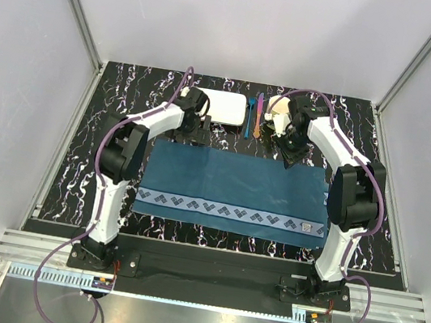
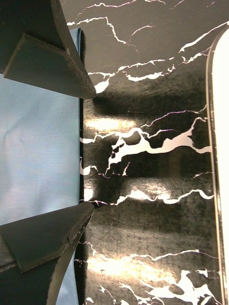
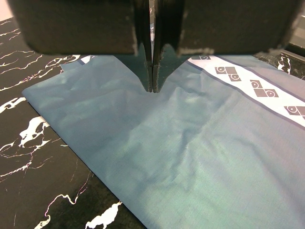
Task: Set the dinner table for one person
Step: Flatten out the napkin at the center of the board.
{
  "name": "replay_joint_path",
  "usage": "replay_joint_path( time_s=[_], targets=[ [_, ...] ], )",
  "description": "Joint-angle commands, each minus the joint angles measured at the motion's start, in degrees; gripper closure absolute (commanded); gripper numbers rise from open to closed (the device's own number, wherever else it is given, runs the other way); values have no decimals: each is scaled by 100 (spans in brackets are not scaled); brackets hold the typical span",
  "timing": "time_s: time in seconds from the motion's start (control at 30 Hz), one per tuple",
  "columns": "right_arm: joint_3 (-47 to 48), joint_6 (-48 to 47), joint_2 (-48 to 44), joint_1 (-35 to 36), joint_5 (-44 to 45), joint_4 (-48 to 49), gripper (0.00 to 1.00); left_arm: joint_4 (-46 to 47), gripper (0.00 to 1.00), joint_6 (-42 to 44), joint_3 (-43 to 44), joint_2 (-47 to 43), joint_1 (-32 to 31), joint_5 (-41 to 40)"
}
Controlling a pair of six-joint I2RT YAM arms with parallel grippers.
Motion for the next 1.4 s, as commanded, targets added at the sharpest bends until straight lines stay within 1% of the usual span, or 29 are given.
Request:
replay_joint_path(
  time_s=[0.0,0.37,0.67,0.97,1.1,1.13,1.23,1.33,1.37],
  targets=[
    [35,64,-324,12,22,108,100,60,2,30,-239,-215,20,68],
    [167,72,-254,12,39,99,100,139,2,12,-687,-610,20,226],
    [176,90,-236,3,30,99,100,147,1,82,-890,-698,29,227],
    [193,108,-184,12,30,108,100,86,2,205,-697,-602,73,-1],
    [158,99,-219,3,48,178,100,68,1,319,-337,-435,143,-247],
    [150,108,-219,3,74,196,97,60,1,354,-145,-391,152,-300],
    [158,125,-271,3,232,310,93,42,1,504,163,-487,161,-458],
    [219,169,-306,12,373,354,84,33,1,714,497,-688,152,-538],
    [237,187,-333,12,408,354,78,51,1,872,586,-750,152,-581]
  ],
)
